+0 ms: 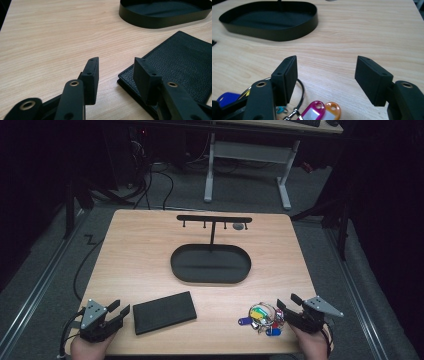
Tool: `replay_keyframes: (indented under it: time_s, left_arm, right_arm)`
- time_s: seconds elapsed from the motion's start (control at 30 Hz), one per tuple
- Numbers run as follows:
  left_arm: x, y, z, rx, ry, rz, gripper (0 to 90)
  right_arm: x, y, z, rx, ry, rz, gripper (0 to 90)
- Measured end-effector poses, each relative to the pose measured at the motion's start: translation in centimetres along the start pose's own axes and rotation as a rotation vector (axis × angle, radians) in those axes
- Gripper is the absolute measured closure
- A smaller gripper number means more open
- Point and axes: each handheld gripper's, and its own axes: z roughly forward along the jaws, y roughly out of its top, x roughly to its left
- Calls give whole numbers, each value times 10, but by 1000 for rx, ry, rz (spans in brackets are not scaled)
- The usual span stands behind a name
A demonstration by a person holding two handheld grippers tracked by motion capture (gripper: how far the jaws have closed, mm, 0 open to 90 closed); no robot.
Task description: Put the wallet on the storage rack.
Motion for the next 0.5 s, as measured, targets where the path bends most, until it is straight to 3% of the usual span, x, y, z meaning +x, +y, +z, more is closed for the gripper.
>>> replay_keyframes:
  time_s: [0.17, 0.23, 0.27, 0.5]
  left_arm:
    - [-4, -1, 5, 26, -11, 19, 564]
    - [-5, -2, 8, 46, -20, 23, 562]
    - [-6, -3, 8, 57, -15, 45, 562]
    - [-7, -4, 4, 57, -2, 60, 564]
  right_arm:
    - [7, 2, -2, -20, -9, -72, 345]
    - [8, 2, -2, -18, -7, -74, 345]
    - [9, 2, -2, -11, -6, -79, 347]
    - [8, 2, 3, 0, -6, -73, 353]
